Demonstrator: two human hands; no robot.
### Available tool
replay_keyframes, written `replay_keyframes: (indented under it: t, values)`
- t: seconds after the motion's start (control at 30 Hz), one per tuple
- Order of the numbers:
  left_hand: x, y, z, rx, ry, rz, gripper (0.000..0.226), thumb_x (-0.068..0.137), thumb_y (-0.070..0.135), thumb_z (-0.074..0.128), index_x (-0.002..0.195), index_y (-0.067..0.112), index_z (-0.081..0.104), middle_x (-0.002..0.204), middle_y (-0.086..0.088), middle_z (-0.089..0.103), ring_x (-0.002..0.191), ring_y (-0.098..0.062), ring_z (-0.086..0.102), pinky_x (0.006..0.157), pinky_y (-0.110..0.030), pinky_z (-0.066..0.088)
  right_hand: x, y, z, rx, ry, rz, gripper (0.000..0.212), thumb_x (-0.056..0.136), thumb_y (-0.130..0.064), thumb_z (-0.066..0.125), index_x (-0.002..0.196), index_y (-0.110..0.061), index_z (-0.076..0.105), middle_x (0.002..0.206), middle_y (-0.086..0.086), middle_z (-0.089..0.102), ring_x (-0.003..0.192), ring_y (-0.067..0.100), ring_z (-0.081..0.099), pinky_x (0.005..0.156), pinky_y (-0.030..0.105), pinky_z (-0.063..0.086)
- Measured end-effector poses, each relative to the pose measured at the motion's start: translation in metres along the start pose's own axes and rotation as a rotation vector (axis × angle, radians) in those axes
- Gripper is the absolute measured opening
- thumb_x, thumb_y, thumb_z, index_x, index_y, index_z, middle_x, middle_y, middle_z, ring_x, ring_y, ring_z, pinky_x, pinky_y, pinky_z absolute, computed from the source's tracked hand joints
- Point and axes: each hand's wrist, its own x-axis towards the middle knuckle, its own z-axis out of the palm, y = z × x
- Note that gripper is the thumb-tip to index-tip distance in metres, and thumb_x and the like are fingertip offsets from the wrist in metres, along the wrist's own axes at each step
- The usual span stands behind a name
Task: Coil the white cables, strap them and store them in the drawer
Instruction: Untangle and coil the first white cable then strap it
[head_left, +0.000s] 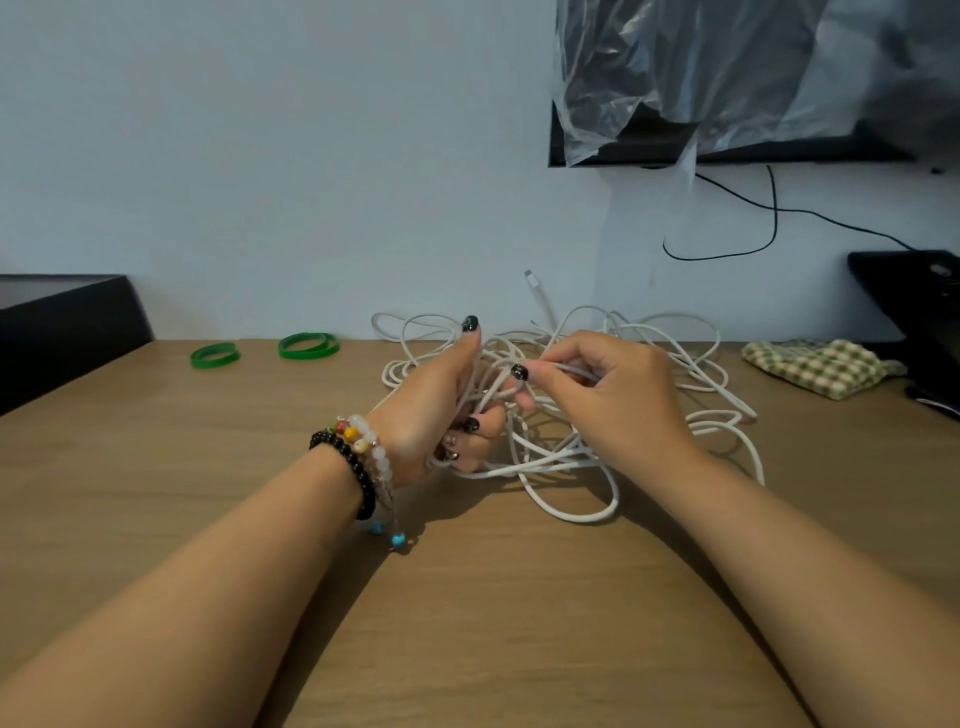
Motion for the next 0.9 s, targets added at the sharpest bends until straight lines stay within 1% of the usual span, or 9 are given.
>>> replay_keyframes:
  t: [0.1,0.2,0.33,0.43,0.53,0.63,0.7,0.77,0.9]
  values:
    - [0.0,0.002,-0.001,0.023,-0.027,0.008,0.066,0.103,0.046,0.016,0.079,0.006,0.063,0.054,-0.001,0.03,0.041,-0.011,0.02,0.045,-0.024,0.017,0.0,-0.001,0.0,0.009,0.01,0.02,0.011,0.081,-0.029,0.075,0.073,-0.023,0.073,0.063,-0.004,0.066,0.062,0.013,0.06,0.058,0.033,0.048]
    - [-0.001,0.002,-0.002,0.127,-0.024,0.026,0.055,0.105,0.036,0.023,0.077,0.008,0.061,0.057,0.003,0.032,0.047,-0.01,0.023,0.047,-0.025,0.018,0.0,-0.002,0.0,0.014,0.009,0.041,0.009,0.081,-0.027,0.075,0.073,-0.025,0.072,0.063,-0.005,0.066,0.063,0.012,0.059,0.061,0.033,0.048]
    - [-0.002,0.001,-0.001,0.156,-0.053,0.068,0.039,0.097,0.035,0.036,0.077,0.015,0.063,0.069,0.0,0.035,0.059,-0.011,0.032,0.052,-0.026,0.027,0.001,-0.002,0.0,0.048,0.036,0.05,0.009,0.08,-0.025,0.076,0.073,-0.029,0.072,0.066,-0.009,0.067,0.064,0.009,0.062,0.062,0.03,0.051]
    - [-0.002,0.002,-0.001,0.151,-0.083,0.056,0.03,0.089,0.035,0.04,0.077,0.016,0.061,0.07,0.001,0.042,0.061,-0.01,0.04,0.055,-0.024,0.033,0.001,-0.003,-0.001,0.05,0.034,0.043,0.012,0.081,-0.024,0.075,0.074,-0.033,0.07,0.068,-0.013,0.068,0.066,0.007,0.064,0.062,0.029,0.053]
    - [-0.001,0.003,0.0,0.155,-0.109,0.004,0.03,0.098,0.03,0.038,0.078,0.015,0.053,0.068,0.002,0.047,0.061,-0.01,0.047,0.056,-0.021,0.043,0.0,-0.003,-0.001,0.051,0.044,0.067,0.005,0.078,-0.026,0.078,0.075,-0.027,0.073,0.066,-0.008,0.069,0.064,0.011,0.066,0.064,0.038,0.056]
    - [-0.003,0.003,0.005,0.068,-0.109,-0.055,0.033,0.106,0.023,0.03,0.078,0.013,0.045,0.063,0.001,0.045,0.053,-0.01,0.051,0.054,-0.021,0.05,0.0,-0.002,0.0,0.068,0.058,0.12,0.01,0.075,-0.029,0.081,0.073,-0.021,0.075,0.06,-0.004,0.068,0.057,0.016,0.065,0.061,0.042,0.056]
    - [-0.004,0.004,0.007,0.023,-0.085,-0.03,0.034,0.106,0.023,0.028,0.076,0.015,0.043,0.056,0.005,0.037,0.044,-0.006,0.04,0.043,-0.018,0.038,0.001,-0.002,-0.001,0.068,0.069,0.122,0.012,0.076,-0.031,0.08,0.072,-0.021,0.074,0.058,-0.003,0.067,0.056,0.017,0.064,0.06,0.04,0.056]
    - [-0.003,0.006,0.006,-0.02,-0.054,0.028,0.035,0.105,0.019,0.028,0.074,0.016,0.041,0.054,0.008,0.029,0.042,-0.005,0.025,0.04,-0.018,0.021,0.001,-0.003,-0.001,0.052,0.077,0.094,0.013,0.079,-0.032,0.077,0.071,-0.023,0.073,0.057,-0.005,0.066,0.054,0.016,0.063,0.058,0.036,0.055]
    - [-0.003,0.013,-0.002,-0.119,0.02,0.116,0.033,0.101,0.012,0.028,0.07,0.018,0.039,0.054,0.008,0.023,0.041,-0.005,0.019,0.037,-0.017,0.016,0.001,-0.003,-0.001,0.081,0.028,0.03,0.016,0.087,-0.021,0.069,0.073,-0.029,0.069,0.056,-0.009,0.063,0.052,0.006,0.06,0.057,0.021,0.05]
